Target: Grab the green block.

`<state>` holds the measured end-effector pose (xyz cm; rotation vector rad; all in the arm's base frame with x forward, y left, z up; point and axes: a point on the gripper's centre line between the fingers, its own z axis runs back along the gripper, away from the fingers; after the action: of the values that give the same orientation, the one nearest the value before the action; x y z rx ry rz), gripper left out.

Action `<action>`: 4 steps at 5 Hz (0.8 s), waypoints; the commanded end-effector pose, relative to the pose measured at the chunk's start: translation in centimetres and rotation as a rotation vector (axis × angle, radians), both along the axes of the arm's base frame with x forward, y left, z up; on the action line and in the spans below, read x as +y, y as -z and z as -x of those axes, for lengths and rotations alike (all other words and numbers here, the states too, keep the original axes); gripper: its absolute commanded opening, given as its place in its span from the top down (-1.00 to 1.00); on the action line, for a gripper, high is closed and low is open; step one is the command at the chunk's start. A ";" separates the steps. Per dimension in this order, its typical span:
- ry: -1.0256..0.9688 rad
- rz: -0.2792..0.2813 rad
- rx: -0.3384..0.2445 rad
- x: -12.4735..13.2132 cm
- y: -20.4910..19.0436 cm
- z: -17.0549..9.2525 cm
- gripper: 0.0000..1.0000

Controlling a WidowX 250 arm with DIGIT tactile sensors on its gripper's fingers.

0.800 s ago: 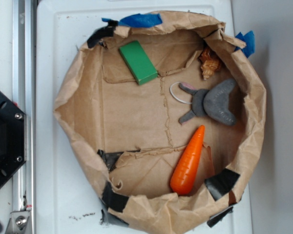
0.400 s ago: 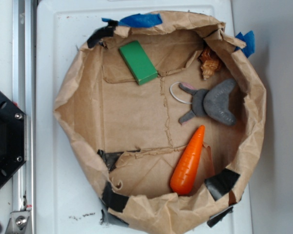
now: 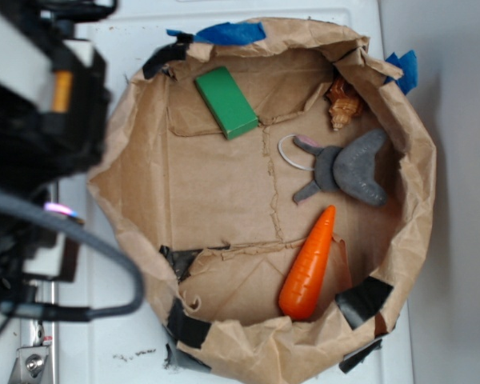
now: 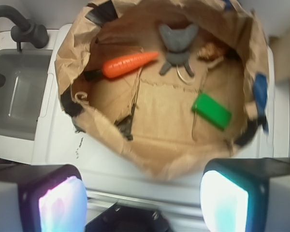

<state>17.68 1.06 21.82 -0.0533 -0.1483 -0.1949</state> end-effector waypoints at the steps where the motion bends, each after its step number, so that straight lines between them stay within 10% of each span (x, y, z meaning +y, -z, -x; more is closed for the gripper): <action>1: 0.107 -0.005 0.016 1.1 4.1 -3.7 -1.00; 4: 0.267 0.037 0.008 3.4 10.6 -6.4 -1.00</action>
<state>23.71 4.14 10.64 -0.1326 -0.1059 -0.4860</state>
